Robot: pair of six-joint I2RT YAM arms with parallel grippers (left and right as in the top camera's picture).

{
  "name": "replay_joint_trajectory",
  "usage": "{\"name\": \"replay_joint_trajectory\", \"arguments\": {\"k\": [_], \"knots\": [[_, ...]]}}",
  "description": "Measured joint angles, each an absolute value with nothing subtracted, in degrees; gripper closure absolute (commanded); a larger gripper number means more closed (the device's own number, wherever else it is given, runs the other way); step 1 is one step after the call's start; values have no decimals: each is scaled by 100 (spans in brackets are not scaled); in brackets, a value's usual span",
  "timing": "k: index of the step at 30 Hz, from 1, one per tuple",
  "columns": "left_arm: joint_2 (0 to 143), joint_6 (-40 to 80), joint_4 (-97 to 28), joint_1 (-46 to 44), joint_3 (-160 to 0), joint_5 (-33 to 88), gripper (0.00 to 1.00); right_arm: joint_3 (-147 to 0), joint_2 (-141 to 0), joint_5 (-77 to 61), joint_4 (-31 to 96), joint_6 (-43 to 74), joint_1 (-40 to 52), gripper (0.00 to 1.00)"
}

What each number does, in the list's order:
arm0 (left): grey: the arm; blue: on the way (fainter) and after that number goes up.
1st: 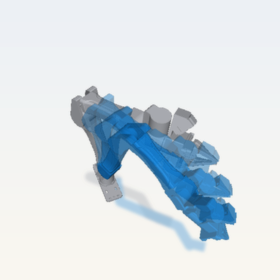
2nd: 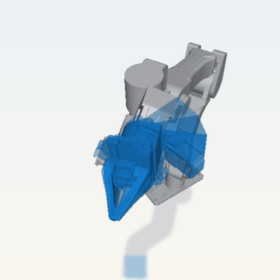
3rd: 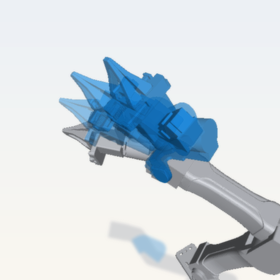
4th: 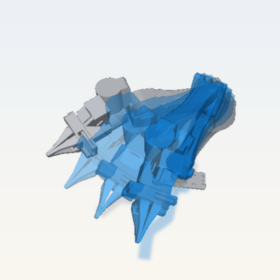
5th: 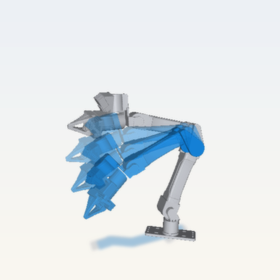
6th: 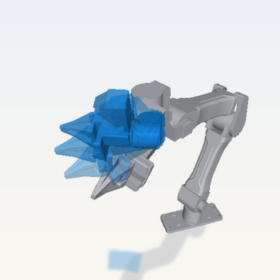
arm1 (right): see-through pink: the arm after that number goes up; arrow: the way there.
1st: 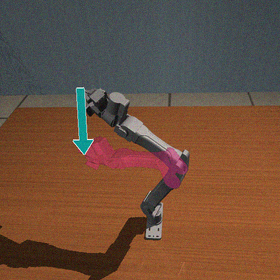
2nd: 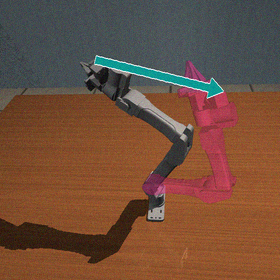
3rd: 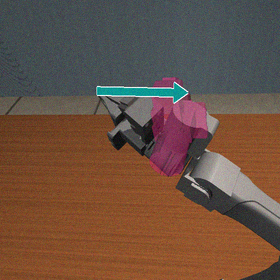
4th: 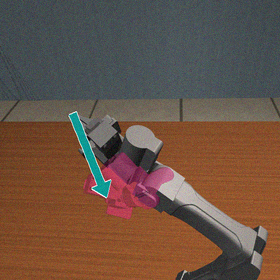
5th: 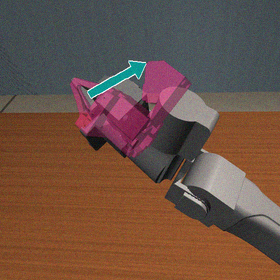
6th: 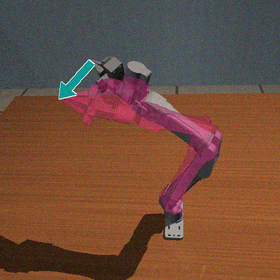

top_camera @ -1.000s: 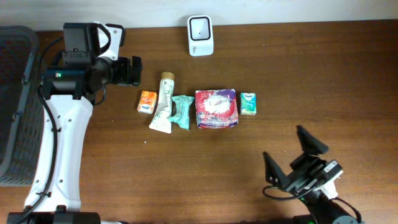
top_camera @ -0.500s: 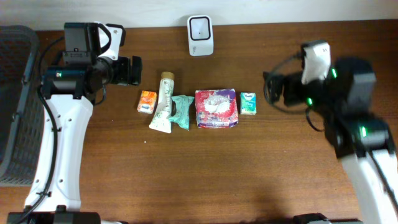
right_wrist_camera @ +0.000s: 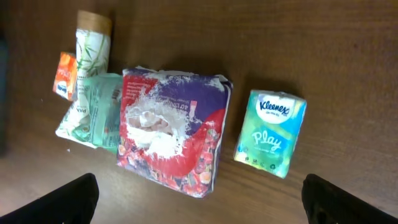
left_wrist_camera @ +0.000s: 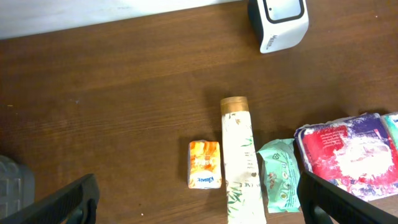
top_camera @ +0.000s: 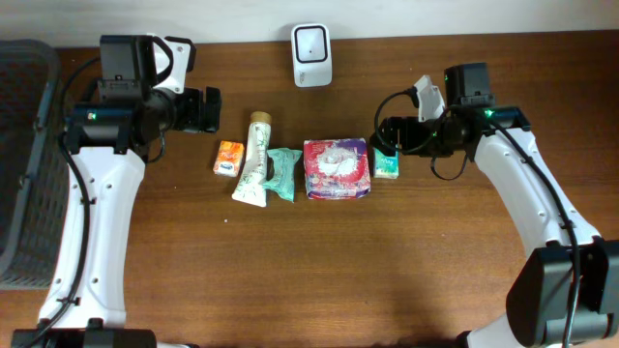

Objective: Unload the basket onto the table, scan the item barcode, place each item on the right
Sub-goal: 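Reach the right gripper to the Kleenex pack and grasp it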

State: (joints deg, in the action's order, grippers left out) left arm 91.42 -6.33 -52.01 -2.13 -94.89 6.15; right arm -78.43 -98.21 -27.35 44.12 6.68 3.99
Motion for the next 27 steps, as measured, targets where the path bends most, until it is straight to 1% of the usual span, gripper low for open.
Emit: {"name": "replay_joint_trajectory", "arguments": {"k": [3,4,5,7,8,9,16,17,18,19,20,25,27], "knots": [[9142,-633,-5201,-213,-9489,615,1,-7843,-9821,-2043,4390,937,399,1],[9142,-633,-5201,-213,-9489,615,1,-7843,-9824,-1820,4421,1079,399,5],[9142,-633,-5203,-213,-9489,615,1,-7843,-9856,-1476,4462,1328,399,19],[9142,-633,-5201,-213,-9489,615,1,-7843,-10049,-1199,4458,1509,399,28],[9142,-633,-5201,-213,-9489,615,1,-7843,-10189,-1153,4445,1568,399,36],[9142,-633,-5201,-213,-9489,615,1,-7843,-10355,-1131,4386,1599,399,41],[9142,-633,-5201,-213,-9489,615,1,-7843,-11395,-1402,4143,1634,388,40],[9142,-633,-5201,-213,-9489,615,1,-7843,-11511,-1535,4091,1610,388,42],[9142,-633,-5201,-213,-9489,615,1,-7843,-11618,-1643,4060,1599,388,48],[9142,-633,-5201,-213,-9489,615,1,-7846,-11664,-1728,4038,1597,388,60],[9142,-633,-5201,-213,-9489,615,1,-7856,-11688,-1817,4018,1577,388,96],[9142,-633,-5201,-213,-9489,615,1,-7935,-11745,-2067,4040,1562,388,96],[9142,-633,-5190,-213,-9489,615,1,-8357,-11732,-1625,4766,1564,388,96]]}}
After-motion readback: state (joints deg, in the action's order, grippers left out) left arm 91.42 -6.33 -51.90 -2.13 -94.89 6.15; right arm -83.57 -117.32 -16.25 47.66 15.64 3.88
